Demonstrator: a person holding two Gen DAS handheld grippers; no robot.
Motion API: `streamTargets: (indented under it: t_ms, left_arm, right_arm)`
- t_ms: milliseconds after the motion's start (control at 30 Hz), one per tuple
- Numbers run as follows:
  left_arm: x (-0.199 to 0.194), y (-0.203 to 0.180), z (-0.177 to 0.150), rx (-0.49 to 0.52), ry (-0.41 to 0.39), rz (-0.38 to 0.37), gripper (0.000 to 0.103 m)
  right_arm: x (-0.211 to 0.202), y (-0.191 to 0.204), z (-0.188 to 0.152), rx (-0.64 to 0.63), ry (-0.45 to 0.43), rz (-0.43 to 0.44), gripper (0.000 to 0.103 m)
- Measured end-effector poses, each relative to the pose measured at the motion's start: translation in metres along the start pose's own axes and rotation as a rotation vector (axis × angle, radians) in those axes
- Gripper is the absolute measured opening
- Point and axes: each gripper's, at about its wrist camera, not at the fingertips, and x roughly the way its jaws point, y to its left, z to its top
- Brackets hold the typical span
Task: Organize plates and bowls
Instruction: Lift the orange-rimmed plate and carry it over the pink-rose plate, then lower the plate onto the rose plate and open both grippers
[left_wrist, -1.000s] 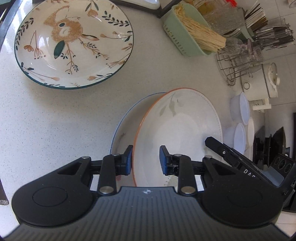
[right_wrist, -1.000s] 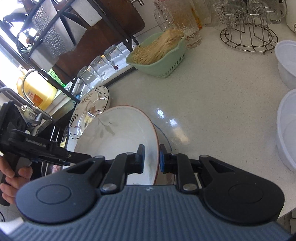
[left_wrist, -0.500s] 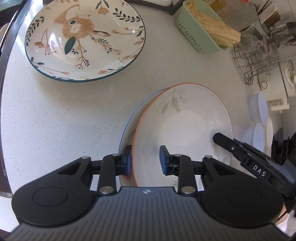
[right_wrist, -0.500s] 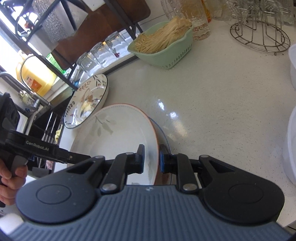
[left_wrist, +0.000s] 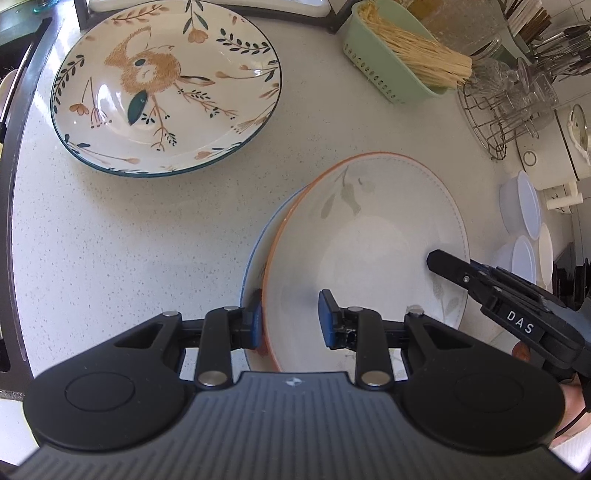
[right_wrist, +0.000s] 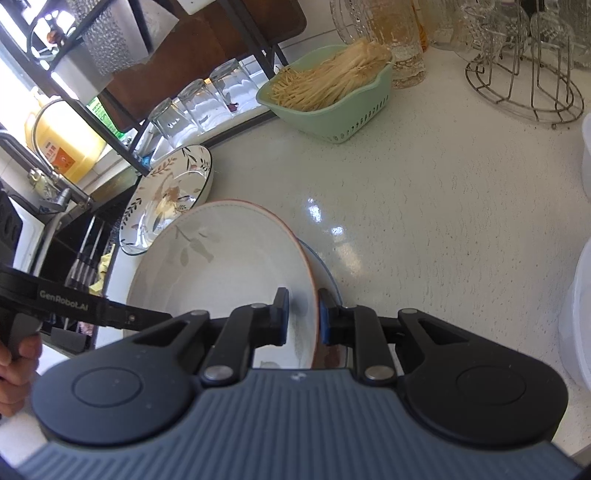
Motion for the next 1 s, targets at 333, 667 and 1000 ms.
streamTargets:
  t_ms: [333,667,1000]
  left_arm:
    - [-0.015,0.007,-0.005,-0.05,-0.011,0.006,0.033]
    - [-0.023,-0.004,-0.022,0.009,-0.038,0.066,0.033]
    - [-0.036,0.004,-0.039,-0.032,-0.058,0.07,0.033]
  right_arm:
    - [-0.003,0.003,0.001,-0.013,-0.012,-0.03,0.019]
    - [-0.004,0.002,0.001,-0.031,-0.026,-0.028,0.018]
    - [-0.003,0.001,0.0,-0.026,-0.03,0.001,0.019]
